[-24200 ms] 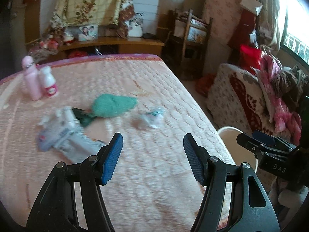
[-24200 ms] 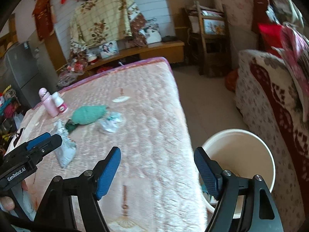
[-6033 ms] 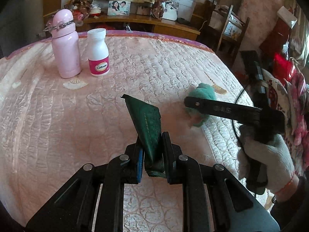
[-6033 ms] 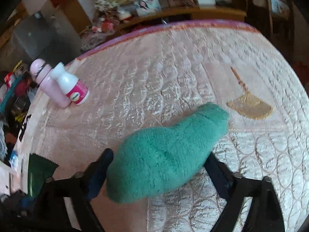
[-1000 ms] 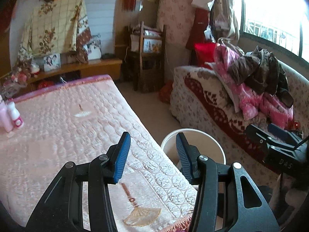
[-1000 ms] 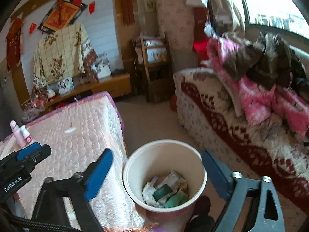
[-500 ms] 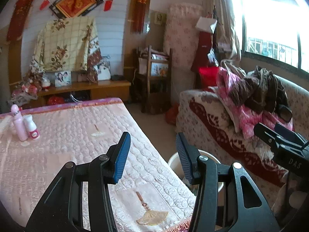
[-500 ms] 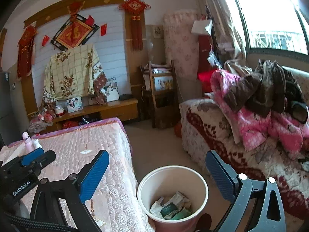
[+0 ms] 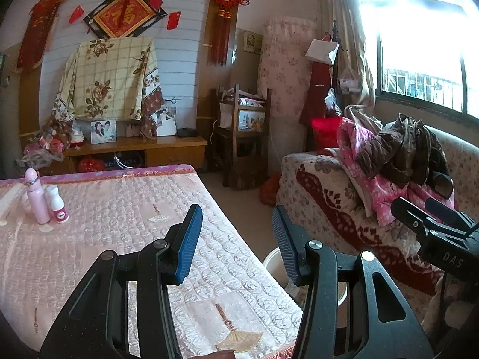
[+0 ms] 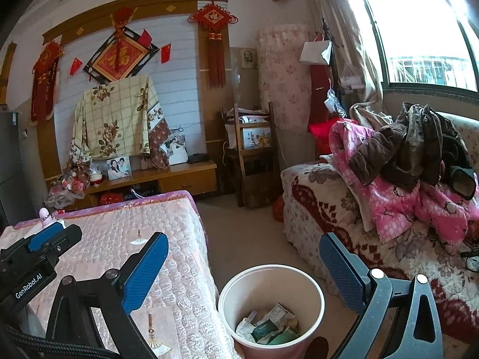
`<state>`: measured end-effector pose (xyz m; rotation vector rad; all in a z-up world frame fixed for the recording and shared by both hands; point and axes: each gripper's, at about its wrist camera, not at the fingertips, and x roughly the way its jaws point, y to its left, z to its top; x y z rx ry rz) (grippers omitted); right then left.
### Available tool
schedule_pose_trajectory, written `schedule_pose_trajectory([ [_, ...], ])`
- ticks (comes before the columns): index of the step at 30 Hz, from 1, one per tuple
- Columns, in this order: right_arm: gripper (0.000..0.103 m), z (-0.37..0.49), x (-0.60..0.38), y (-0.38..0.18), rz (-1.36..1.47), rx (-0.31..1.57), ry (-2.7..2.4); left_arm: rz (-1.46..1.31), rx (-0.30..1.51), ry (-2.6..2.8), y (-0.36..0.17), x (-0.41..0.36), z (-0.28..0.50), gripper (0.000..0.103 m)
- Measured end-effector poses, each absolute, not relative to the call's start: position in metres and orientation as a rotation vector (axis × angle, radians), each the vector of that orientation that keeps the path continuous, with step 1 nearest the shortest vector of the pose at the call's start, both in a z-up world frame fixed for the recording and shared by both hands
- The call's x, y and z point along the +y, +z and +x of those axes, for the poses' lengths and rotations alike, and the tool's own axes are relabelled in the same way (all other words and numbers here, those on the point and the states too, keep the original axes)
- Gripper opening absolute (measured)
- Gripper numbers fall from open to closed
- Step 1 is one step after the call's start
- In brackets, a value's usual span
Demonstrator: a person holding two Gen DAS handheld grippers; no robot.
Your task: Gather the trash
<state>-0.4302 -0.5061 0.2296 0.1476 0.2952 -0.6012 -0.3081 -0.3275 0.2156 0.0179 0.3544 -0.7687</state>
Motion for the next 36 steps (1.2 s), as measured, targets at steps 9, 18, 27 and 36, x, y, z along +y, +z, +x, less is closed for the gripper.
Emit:
schedule_pose_trajectory([
  [9, 0.100, -0.429, -0.505, 0.228, 0.154, 0.305, -0.592, 0.029, 0.358, -0.761, 0.213, -0.330, -0.308, 0.047],
  [18, 0.100, -0.427, -0.507, 0.226, 0.156, 0.315, -0.592, 0.037, 0.361, -0.761, 0.211, -0.331, -0.308, 0.047],
  [27, 0.100, -0.427, -0.510, 0.220, 0.158, 0.339, -0.595, 0.052, 0.383, -0.760, 0.201, -0.329, -0.304, 0.047],
  [36, 0.100, -0.422, -0.513, 0.210, 0.165, 0.371, -0.591, 0.063, 0.391, -0.763, 0.197, -0.328, -0.301, 0.047],
])
